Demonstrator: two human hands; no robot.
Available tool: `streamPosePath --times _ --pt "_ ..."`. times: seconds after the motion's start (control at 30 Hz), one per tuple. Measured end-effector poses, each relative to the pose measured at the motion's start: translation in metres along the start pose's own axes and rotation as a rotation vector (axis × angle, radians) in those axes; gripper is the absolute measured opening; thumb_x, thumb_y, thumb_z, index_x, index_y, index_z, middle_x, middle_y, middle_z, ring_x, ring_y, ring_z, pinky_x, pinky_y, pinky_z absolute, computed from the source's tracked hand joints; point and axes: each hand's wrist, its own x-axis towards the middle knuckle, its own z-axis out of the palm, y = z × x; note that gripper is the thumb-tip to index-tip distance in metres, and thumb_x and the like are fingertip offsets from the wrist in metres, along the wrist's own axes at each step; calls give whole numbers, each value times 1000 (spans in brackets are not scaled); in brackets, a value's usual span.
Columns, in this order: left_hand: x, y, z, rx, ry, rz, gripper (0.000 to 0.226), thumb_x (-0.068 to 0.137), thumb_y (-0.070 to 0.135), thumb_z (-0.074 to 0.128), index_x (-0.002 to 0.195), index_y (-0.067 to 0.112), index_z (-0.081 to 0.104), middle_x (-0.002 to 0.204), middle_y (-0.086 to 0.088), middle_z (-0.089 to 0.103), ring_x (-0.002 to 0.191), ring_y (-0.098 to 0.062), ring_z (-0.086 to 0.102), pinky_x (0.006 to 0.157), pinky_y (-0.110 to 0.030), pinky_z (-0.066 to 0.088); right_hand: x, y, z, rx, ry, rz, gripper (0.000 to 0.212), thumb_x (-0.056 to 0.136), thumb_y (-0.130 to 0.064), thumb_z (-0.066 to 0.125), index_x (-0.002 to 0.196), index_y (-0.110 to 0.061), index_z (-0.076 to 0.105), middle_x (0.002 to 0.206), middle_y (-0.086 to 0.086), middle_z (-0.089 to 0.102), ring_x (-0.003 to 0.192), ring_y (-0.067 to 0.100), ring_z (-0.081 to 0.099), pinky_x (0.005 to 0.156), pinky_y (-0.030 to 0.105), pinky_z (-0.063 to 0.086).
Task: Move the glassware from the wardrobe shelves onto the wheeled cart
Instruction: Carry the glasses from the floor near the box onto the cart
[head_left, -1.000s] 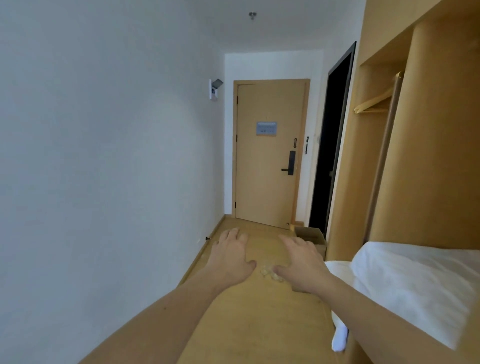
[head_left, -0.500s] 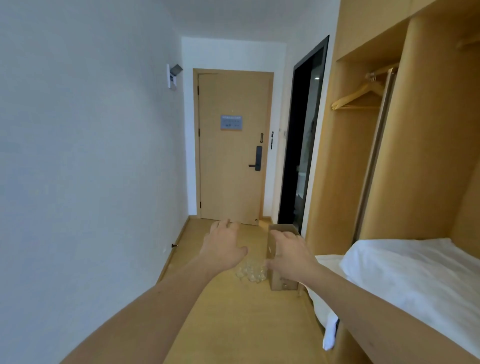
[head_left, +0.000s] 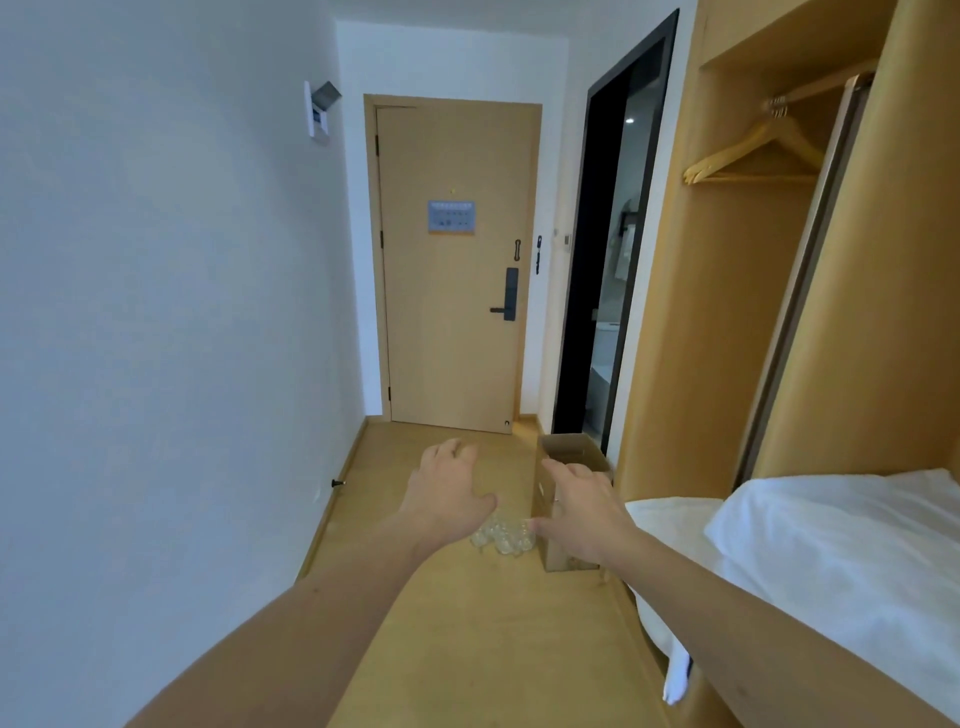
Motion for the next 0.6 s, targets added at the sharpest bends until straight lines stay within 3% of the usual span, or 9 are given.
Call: streamPosePath --times 0.6 --pt "279 -7 89 70 -127 -3 77 91 44 64 156 18 31 162 -9 28 149 -30 21 118 -50 31 258 96 45 114 -83 83 89 87 -49 72 159 -28 24 159 1 34 143 28 31 113 47 38"
